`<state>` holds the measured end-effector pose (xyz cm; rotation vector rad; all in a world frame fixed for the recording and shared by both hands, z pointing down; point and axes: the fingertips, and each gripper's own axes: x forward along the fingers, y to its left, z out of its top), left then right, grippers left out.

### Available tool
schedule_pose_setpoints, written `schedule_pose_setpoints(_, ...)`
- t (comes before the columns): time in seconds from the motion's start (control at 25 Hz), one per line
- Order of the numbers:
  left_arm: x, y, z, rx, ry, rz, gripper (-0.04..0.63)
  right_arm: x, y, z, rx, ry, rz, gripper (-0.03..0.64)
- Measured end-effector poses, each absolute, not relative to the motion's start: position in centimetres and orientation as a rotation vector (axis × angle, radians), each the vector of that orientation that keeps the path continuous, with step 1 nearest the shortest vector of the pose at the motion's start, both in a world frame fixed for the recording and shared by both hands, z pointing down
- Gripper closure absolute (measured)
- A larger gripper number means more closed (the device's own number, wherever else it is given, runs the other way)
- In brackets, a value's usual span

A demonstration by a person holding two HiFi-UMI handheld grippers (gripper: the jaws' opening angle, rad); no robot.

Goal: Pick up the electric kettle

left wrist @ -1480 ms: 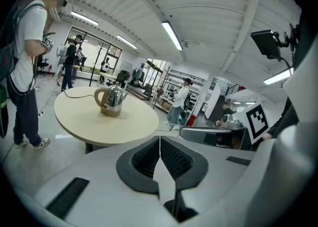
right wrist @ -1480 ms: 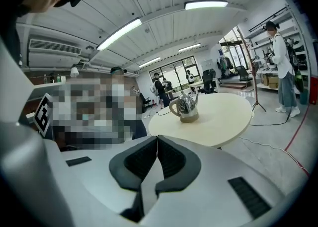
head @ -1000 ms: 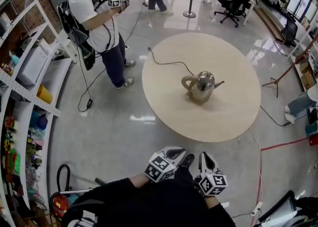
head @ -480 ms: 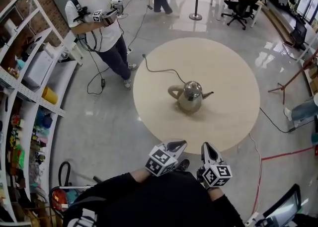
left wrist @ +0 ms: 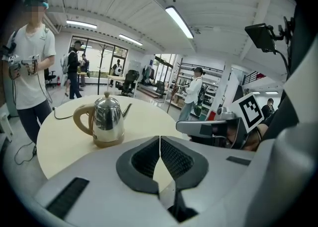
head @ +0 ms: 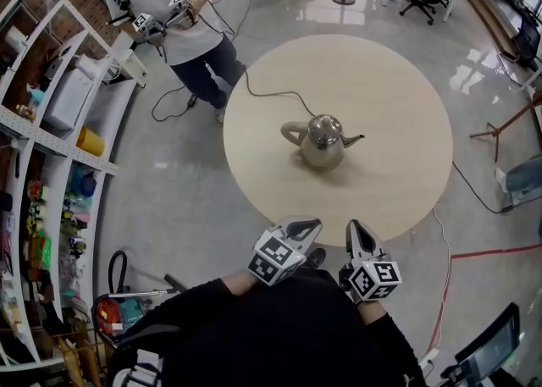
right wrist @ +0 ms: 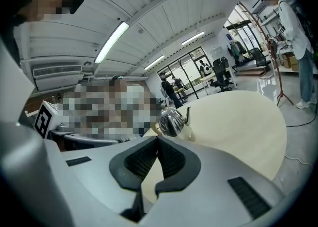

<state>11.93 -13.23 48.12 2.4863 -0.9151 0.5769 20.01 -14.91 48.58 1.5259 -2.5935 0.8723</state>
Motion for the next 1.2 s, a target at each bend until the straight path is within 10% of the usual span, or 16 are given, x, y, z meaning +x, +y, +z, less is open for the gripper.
schedule_pose_setpoints(1.2, -1.0, -34.4, 53.2, 2.460, -1.070, 0.473, 0.574, 15.0, -32.1, 52.9, 1.790, -2.289, 0.869, 0.601)
